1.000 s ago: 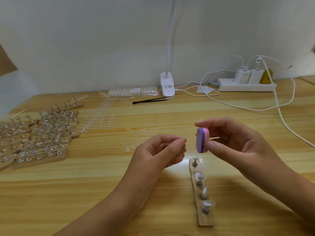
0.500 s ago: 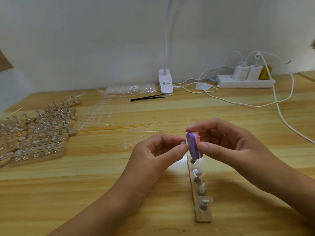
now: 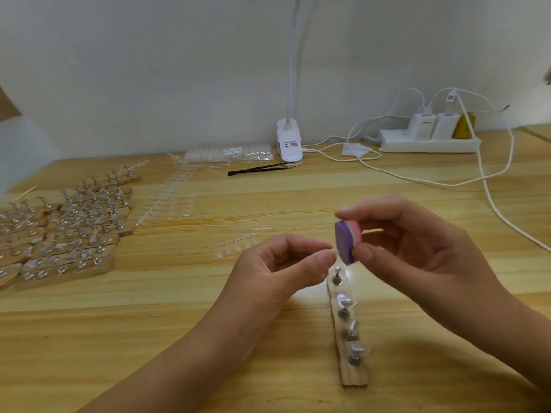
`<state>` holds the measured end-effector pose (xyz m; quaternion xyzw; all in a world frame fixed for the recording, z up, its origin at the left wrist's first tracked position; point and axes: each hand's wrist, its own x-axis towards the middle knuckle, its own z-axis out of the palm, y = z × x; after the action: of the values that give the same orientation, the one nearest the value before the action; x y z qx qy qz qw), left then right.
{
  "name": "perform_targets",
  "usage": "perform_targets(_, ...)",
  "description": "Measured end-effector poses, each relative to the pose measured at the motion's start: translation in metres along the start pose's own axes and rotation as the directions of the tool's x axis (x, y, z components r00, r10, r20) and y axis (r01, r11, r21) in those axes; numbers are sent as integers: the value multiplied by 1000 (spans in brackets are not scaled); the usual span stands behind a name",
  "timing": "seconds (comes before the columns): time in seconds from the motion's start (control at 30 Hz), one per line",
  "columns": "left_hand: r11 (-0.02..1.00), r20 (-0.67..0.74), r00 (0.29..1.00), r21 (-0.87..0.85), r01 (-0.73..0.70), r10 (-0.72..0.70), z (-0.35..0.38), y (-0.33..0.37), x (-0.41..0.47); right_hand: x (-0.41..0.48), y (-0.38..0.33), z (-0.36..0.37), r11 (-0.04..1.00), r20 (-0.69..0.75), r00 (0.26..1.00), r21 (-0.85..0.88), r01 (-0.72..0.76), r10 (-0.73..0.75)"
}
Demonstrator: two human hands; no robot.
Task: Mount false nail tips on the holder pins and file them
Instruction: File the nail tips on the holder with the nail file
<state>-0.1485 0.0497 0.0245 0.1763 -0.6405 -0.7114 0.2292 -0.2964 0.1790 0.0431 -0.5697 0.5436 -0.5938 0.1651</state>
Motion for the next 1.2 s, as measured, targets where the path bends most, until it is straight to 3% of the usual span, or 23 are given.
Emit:
perform_targets(0.13,1000,-31,1000,-2,-5,5,0,1,0,3,1,-1,984,-20,985,58,-168,169)
perform_targets(0.33,1000,-46,999,5,1,-1,-1,1,1,3,-3,0,969,39,976,114,-217,214)
perform_targets(0.43,1000,-52,999,-2,-5,5,-2,1,1,6,1,-4,956,-13,963,127,-264,268)
perform_targets(0.6,999,-23,1000,-33,4,-4,0,1,1,3,-3,-1,966,-9,980,169,-194,199)
perform_targets(0.87,999,-26,1000,-38,-19,18,-1,1,0,2,-3,3,943,57,961,184,-276,271)
perform_targets(1.07,1000,13,1000,3,-14,14,2,-1,-2,4,-1,1,945,20,967,205,-254,256)
perform_targets(1.2,992,-30,1000,-126,4,-8,-1,1,0,2,-2,3,948,78,961,162,-274,265)
